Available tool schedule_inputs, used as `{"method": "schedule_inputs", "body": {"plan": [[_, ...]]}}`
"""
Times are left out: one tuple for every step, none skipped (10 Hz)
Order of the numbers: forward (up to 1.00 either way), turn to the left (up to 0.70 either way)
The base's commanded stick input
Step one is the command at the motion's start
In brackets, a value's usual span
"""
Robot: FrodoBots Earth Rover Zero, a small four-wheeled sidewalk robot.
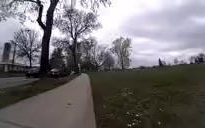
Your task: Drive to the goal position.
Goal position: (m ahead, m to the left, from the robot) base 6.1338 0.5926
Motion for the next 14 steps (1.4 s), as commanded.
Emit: {"method": "schedule_inputs", "body": {"plan": [[0.0, 1.0], [0.0, 0.74], [0.0, 0.14], [0.0, 0.02], [0.0, 0.26], [0.0, 1.0], [0.0, 0.93], [0.0, 0.34], [0.0, 0.02], [0.0, 0.0], [0.0, 0.0], [0.0, 0.0], [0.0, 0.0], [0.0, 0.14]]}}
